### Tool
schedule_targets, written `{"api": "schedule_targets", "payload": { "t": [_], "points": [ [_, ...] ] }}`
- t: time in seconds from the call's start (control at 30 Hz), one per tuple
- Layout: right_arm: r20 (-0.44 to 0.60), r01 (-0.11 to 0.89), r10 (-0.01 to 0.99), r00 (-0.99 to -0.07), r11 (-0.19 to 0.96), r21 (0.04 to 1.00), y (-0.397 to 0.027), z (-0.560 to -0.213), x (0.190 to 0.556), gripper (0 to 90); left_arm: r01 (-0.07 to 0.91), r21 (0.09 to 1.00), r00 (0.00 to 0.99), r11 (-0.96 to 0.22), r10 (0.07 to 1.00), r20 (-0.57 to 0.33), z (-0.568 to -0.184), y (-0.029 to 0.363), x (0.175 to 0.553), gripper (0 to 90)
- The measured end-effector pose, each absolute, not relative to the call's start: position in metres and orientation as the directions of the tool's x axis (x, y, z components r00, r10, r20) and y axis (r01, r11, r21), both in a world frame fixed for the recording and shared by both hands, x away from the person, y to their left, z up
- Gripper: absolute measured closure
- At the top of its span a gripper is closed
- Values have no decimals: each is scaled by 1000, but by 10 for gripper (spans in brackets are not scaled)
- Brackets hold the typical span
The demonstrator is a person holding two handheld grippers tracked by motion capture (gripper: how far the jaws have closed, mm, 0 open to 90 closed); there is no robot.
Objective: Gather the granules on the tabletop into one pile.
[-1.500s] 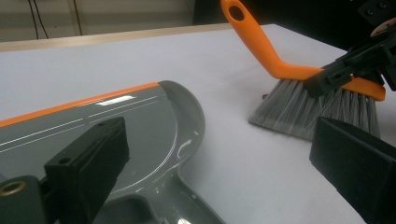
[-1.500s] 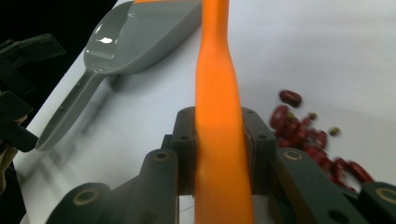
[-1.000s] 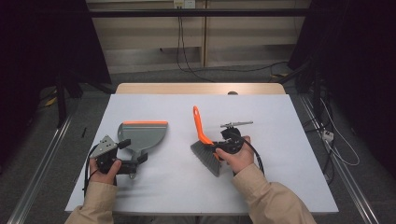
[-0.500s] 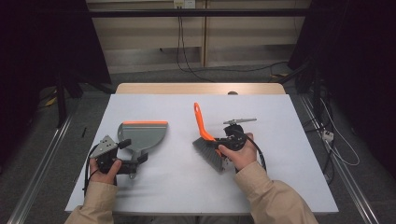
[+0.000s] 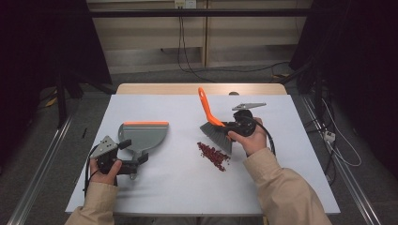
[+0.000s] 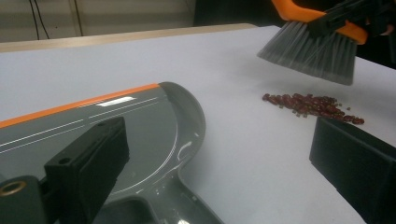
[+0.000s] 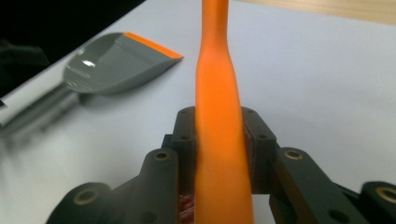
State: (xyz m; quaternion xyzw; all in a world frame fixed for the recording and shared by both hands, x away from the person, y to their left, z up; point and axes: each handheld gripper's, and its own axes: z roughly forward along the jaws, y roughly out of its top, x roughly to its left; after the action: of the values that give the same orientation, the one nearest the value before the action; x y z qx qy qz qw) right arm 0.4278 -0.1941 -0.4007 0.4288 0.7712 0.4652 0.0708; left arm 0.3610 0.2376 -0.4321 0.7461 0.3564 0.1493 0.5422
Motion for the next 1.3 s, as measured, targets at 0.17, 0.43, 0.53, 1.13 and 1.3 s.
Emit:
{"api": "schedule_targets", "payload": {
  "t": [0.17, 0.43, 0.53, 1.13, 1.3],
  "points": [
    [173, 514, 709, -683, 299, 804, -194, -409, 441, 714, 376, 914, 696, -152, 697, -170, -433, 238, 362, 45],
    [109, 461, 678, -727, 364, 809, -189, -421, 452, 714, 376, 913, 700, -156, 694, -169, -433, 238, 362, 44],
    [80, 435, 660, -747, 394, 810, -187, -423, 454, 714, 379, 912, 699, -155, 695, -172, -433, 238, 362, 45],
    [-68, 262, 511, -857, 545, 796, -168, -427, 460, 715, 379, 912, 698, -159, 696, -169, -434, 238, 363, 45],
    [-106, 198, 433, -895, 598, 777, -163, -427, 454, 715, 381, 911, 698, -158, 696, -171, -434, 238, 363, 45]
  ]
}}
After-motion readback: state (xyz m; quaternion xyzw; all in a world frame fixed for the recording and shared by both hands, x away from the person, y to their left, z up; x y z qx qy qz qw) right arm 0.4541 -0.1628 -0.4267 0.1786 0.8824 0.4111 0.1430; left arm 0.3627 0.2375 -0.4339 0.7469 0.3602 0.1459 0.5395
